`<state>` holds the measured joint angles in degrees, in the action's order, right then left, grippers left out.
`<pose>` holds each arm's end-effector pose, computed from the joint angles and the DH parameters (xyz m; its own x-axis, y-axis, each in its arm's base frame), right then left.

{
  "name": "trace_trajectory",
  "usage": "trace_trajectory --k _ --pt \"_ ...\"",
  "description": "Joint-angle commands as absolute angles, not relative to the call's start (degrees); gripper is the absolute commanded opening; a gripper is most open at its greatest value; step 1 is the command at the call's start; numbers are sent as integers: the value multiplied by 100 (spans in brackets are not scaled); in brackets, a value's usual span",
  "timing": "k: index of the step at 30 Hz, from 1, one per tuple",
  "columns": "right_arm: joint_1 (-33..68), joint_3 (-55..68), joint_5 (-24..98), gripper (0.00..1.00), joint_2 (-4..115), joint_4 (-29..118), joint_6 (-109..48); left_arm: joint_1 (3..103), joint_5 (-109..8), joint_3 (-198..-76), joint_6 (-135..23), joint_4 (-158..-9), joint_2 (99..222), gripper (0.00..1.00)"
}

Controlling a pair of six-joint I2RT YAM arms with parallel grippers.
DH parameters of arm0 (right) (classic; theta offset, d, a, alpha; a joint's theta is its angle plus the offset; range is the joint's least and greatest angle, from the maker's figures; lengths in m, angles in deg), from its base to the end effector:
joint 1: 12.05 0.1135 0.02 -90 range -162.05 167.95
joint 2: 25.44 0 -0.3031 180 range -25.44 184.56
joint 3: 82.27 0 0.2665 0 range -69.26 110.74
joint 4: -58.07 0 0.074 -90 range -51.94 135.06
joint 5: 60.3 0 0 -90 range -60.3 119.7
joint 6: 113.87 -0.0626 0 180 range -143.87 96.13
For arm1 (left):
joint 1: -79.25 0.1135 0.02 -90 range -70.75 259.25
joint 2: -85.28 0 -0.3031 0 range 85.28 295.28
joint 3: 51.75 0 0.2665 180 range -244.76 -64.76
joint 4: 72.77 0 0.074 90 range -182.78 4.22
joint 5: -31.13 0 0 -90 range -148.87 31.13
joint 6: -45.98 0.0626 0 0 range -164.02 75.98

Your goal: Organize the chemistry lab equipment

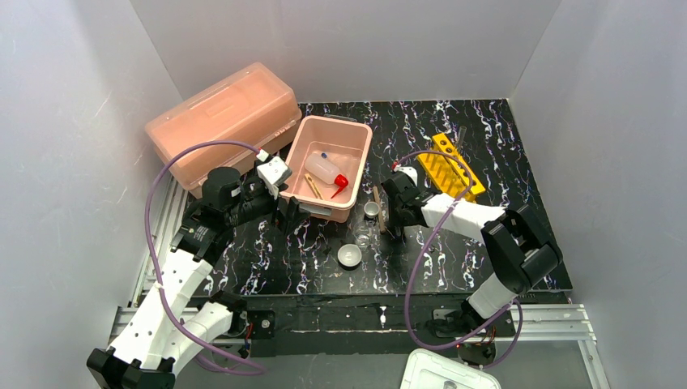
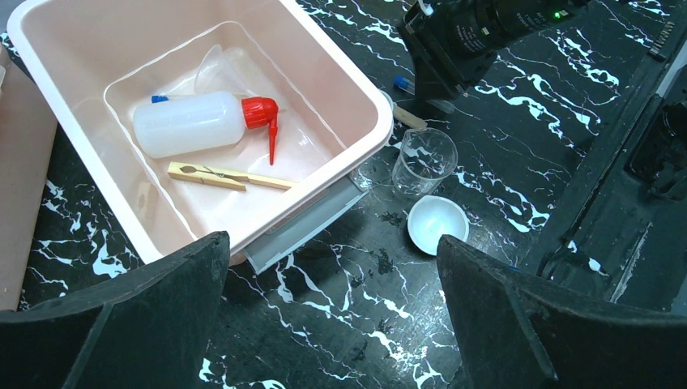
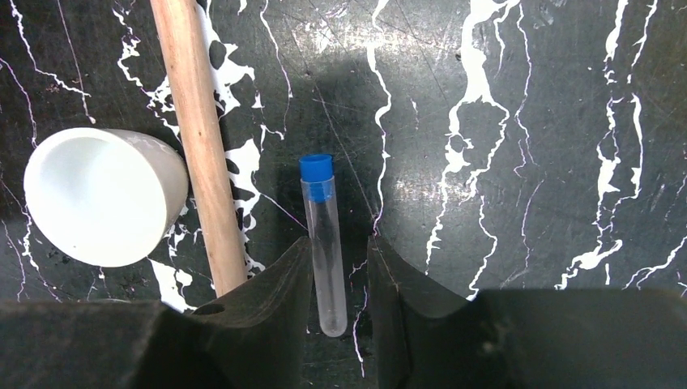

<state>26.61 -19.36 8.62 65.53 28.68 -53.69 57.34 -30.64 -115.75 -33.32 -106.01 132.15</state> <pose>0.2730 0.1895 0.1796 -0.7858 -0.0344 -0.6176 -0.0473 0.9989 0.0045 0.1667 -0.0989 0.3774 -0.1136 0.2220 -0.9684 0.7851 0.6174 0.0494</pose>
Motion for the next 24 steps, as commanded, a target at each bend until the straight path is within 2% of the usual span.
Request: trace_trajectory --k 1,10,15,21,24 --pt "2701 -1990 805 39 6619 3003 -5422 5754 -3095 -11702 -3300 -10663 13136 99" --pt "2714 -1975 818 38 6717 3014 -5424 5754 -3078 -11711 -3319 -10644 13154 99" --pt "2719 -1903 864 26 6883 3012 -5422 5753 -3084 -11714 -3299 -10667 13148 99" --pt "2718 -1732 809 6 6817 2874 -5400 5754 -3081 -11675 -3219 -10698 13093 99" --pt "2721 -1529 670 1 6471 2684 -5254 5754 -3065 -11643 -3242 -10680 13082 99"
